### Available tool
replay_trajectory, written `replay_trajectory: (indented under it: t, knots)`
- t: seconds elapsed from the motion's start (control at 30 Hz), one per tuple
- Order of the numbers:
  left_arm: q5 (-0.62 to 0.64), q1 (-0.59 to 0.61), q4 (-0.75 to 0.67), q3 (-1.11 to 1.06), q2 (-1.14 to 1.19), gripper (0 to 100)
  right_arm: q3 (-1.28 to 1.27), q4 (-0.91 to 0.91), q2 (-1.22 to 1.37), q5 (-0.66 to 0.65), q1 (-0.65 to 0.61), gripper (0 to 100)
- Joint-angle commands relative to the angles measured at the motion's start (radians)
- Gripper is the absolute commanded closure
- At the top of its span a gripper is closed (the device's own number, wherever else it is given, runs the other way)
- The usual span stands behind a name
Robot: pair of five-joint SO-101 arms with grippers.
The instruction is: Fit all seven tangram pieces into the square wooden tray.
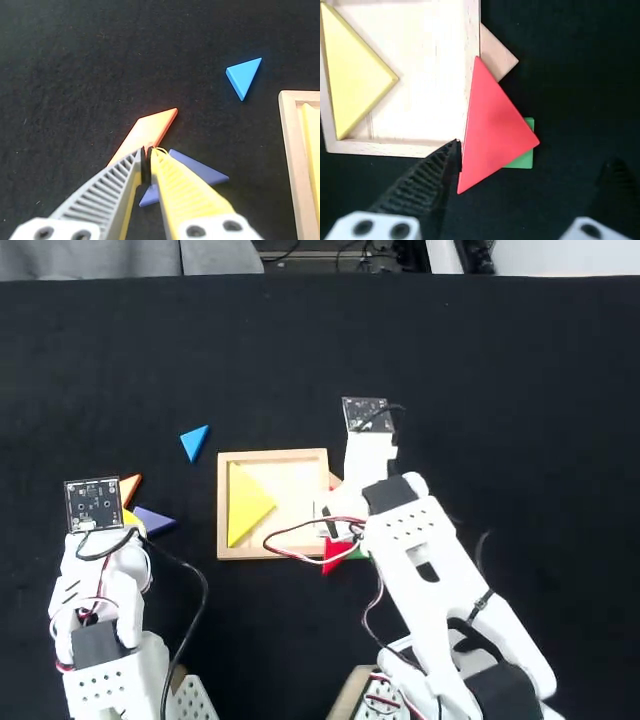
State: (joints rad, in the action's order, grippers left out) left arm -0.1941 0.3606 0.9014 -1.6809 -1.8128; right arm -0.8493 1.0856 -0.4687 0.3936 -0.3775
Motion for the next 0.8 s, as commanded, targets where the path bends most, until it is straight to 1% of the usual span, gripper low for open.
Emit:
replay_trajectory:
  t: [0.0,0.13,0.3,0.47,0.67,0.77]
  knots:
    - [-0.006,-0.012,-0.011,-0.018,-0.009,95,0.071,-0.018,0.111,0.014,-0.008,58.2]
    - [-0.006,-0.012,-0.011,-0.018,-0.009,95,0.143,-0.014,0.255,0.041,-0.003,58.2]
    - [-0.008,-0.012,-0.011,-0.018,-0.009,95,0.186,-0.018,0.338,0.051,-0.011,58.3]
    - [-0.008,-0.012,-0.011,-0.018,-0.009,95,0.206,-0.026,0.348,0.054,-0.020,58.3]
    - [-0.009,-0.012,-0.011,-0.018,-0.009,95,0.229,-0.018,0.348,0.055,-0.115,58.3]
    - [-0.009,-0.012,-0.011,-0.018,-0.009,95,0.242,-0.021,0.355,0.055,-0.127,58.3]
